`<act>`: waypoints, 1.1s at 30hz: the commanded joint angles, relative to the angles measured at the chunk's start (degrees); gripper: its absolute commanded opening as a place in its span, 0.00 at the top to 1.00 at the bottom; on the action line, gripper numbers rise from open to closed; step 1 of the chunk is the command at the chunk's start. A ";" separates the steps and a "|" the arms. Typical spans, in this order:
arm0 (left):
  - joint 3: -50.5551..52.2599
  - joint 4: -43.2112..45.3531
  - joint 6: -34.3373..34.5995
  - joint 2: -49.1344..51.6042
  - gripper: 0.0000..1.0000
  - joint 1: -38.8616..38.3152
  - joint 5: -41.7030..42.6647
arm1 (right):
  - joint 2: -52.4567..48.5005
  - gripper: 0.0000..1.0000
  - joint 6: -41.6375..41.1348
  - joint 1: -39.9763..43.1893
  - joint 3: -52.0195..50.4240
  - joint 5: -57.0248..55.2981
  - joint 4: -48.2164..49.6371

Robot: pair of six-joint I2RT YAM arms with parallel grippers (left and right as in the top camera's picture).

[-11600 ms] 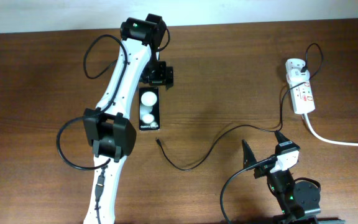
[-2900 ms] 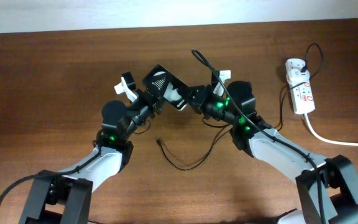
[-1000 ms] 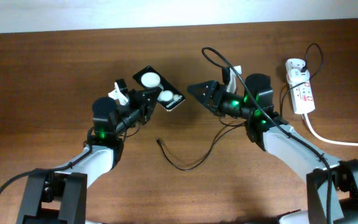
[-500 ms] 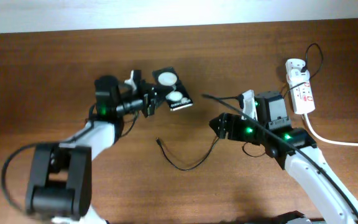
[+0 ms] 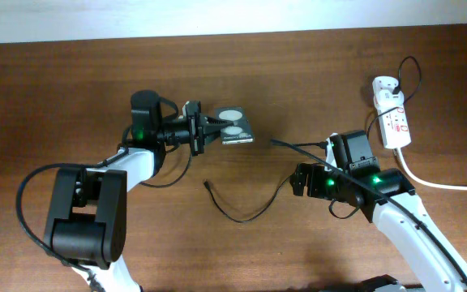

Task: Plug charger to phone and switch on socket

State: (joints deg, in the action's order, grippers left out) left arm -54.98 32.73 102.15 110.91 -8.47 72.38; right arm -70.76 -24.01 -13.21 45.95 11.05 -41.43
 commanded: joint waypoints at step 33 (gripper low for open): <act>-1.42 -7.34 8.17 0.04 1.00 0.22 0.28 | -0.11 0.01 0.22 0.11 0.00 -1.64 -0.39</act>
State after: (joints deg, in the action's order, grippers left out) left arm -55.11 25.04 109.80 110.91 -8.49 71.99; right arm -70.76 -23.99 -13.21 45.95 10.33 -41.85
